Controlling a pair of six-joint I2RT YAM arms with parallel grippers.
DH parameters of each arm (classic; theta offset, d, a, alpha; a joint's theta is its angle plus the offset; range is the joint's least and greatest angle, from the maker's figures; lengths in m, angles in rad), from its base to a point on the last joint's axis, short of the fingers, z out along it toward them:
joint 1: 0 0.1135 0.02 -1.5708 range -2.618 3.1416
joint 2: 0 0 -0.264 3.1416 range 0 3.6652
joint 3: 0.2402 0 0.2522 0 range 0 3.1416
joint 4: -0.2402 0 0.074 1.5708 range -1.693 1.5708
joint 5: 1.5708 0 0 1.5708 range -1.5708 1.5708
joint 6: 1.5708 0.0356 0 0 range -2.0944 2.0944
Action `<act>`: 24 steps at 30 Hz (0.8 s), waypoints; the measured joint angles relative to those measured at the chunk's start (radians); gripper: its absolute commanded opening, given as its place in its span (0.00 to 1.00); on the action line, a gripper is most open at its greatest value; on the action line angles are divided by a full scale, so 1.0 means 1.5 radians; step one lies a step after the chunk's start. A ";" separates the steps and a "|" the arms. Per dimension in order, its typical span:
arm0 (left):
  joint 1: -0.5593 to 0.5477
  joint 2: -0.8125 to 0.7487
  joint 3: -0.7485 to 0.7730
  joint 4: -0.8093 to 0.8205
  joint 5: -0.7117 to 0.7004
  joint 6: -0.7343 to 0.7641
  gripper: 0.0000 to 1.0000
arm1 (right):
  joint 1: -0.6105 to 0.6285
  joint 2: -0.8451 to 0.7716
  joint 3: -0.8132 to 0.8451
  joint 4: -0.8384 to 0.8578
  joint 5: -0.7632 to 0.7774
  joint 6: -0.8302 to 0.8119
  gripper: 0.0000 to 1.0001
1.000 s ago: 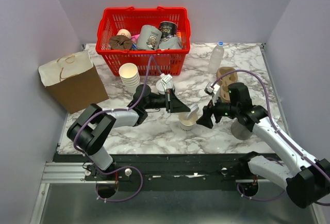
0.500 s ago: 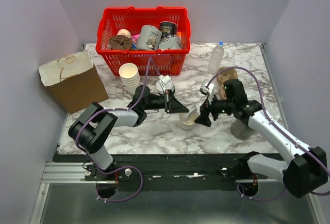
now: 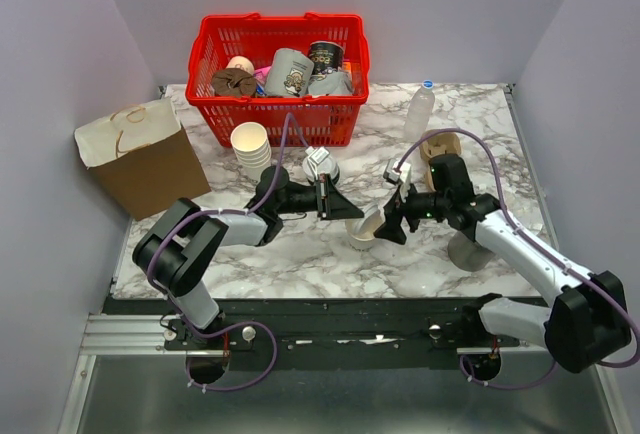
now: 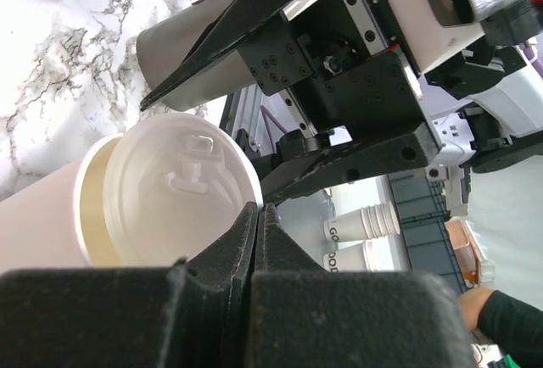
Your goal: Pack the takeout coffee
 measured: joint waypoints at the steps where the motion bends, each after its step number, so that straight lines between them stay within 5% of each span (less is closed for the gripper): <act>1: 0.001 0.000 -0.001 0.000 0.000 -0.001 0.04 | 0.000 0.002 -0.003 0.003 0.002 0.000 0.88; 24: 0.014 0.000 -0.002 0.000 0.000 -0.001 0.08 | 0.000 0.032 -0.013 0.024 0.002 0.033 0.87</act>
